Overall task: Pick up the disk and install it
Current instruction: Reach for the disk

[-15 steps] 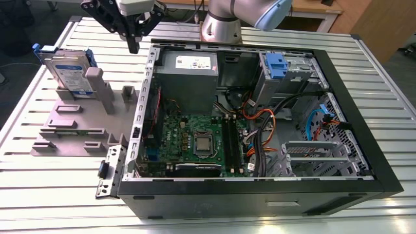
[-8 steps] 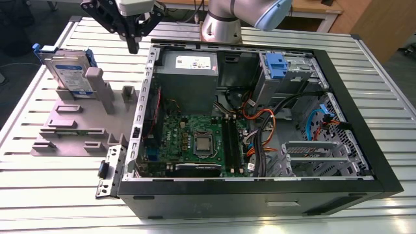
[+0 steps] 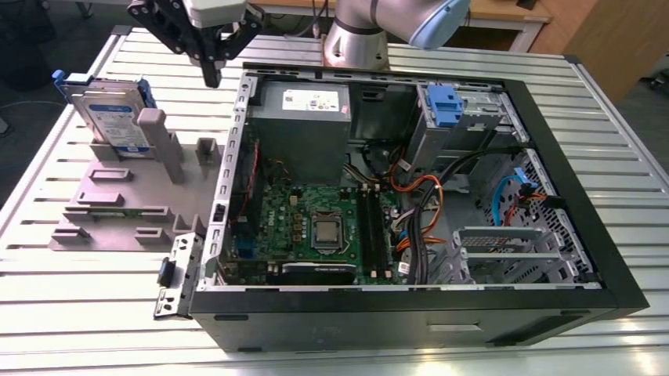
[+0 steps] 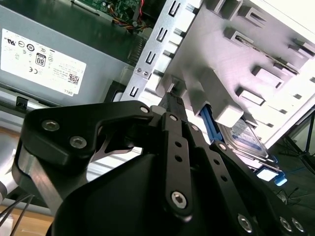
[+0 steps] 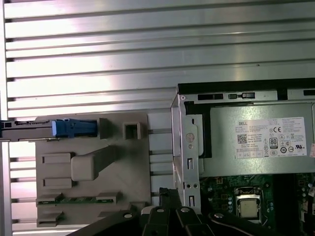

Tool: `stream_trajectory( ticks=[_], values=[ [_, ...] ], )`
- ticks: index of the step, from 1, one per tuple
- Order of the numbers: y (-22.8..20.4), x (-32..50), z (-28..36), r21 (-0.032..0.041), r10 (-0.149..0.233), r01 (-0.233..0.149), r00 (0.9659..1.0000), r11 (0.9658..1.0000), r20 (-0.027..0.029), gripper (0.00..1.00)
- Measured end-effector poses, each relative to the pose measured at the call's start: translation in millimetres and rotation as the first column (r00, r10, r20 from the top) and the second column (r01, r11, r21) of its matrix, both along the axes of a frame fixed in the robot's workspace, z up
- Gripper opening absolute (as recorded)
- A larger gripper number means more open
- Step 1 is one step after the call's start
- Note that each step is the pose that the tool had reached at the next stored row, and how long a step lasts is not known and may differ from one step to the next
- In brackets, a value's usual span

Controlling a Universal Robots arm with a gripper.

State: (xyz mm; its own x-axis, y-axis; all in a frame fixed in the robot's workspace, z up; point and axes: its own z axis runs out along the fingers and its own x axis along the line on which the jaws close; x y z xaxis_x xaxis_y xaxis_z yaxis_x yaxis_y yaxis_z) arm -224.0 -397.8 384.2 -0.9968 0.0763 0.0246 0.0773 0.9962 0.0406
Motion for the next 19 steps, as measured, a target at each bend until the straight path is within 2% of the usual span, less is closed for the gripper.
stream_trajectory(
  ticks=[1,19],
  values=[
    [0.0,-2.1,-1.2,0.0,0.0,0.0,1.0,1.0,-0.0049,0.11],
    [0.0,-5.7,-3.1,0.0,0.0,0.0,0.9999,1.0,-0.0137,0.11]
  ],
)
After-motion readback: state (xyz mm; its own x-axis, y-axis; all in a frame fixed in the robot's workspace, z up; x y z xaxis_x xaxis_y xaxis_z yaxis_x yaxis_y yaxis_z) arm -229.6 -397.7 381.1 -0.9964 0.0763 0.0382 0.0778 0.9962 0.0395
